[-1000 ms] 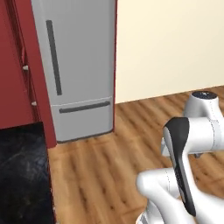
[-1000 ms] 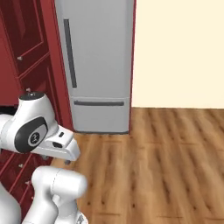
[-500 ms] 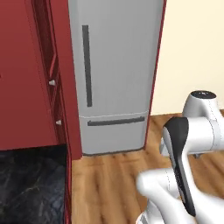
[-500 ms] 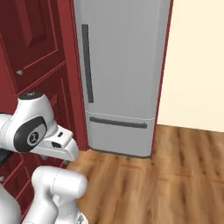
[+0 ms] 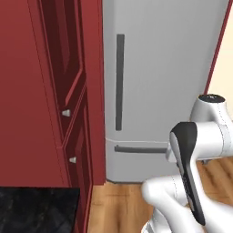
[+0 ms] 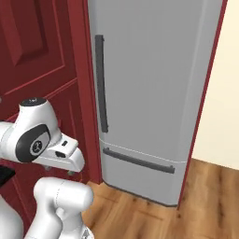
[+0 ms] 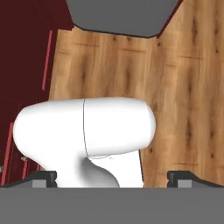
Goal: Retrieve the chicken drumstick from the fridge and place it on the saucepan with marinade on the stove.
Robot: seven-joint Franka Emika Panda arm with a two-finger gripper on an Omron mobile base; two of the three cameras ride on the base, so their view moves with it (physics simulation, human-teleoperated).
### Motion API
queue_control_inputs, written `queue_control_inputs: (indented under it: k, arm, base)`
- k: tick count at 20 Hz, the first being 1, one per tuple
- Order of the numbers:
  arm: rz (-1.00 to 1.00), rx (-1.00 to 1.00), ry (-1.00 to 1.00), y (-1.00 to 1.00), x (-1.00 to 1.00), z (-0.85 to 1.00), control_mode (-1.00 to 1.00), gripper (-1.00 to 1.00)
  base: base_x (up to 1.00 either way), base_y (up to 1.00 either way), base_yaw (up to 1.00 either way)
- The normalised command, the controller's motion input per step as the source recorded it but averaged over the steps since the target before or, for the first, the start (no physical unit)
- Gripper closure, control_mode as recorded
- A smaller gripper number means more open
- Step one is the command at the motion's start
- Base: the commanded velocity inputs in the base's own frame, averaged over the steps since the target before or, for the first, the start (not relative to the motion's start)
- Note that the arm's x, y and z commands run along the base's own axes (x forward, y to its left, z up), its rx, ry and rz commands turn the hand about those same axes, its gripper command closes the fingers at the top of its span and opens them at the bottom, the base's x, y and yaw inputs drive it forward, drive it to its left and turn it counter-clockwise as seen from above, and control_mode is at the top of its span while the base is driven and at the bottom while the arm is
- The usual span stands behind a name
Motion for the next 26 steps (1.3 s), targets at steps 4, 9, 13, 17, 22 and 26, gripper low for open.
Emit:
queue_control_inputs:
  k: [4, 9, 13, 17, 22, 26]
  arm:
    - [0.00, 0.00, 0.00, 0.00, 0.00, 0.00, 1.00, -1.00]
    - [0.01, 0.01, -0.04, 0.12, 0.24, -0.03, -1.00, -1.00]
    - [0.00, 0.00, -0.42, 0.62, 0.27, 0.04, -1.00, -1.00]
    - [0.00, 0.00, -0.56, 0.66, 0.46, 0.17, -1.00, -1.00]
    - [0.06, 0.00, -0.39, 0.41, 0.94, 0.16, -1.00, -1.00]
    - [0.04, 0.00, -0.17, 0.10, 0.96, 0.14, -1.00, -1.00]
  base:
    - [1.00, 0.00, 0.26]
    - [0.52, 0.07, 0.06]
    - [0.00, 0.00, 0.00]
    - [0.00, 0.00, 0.00]
    - [0.00, 0.00, 0.00]
    - [0.00, 0.00, 0.00]
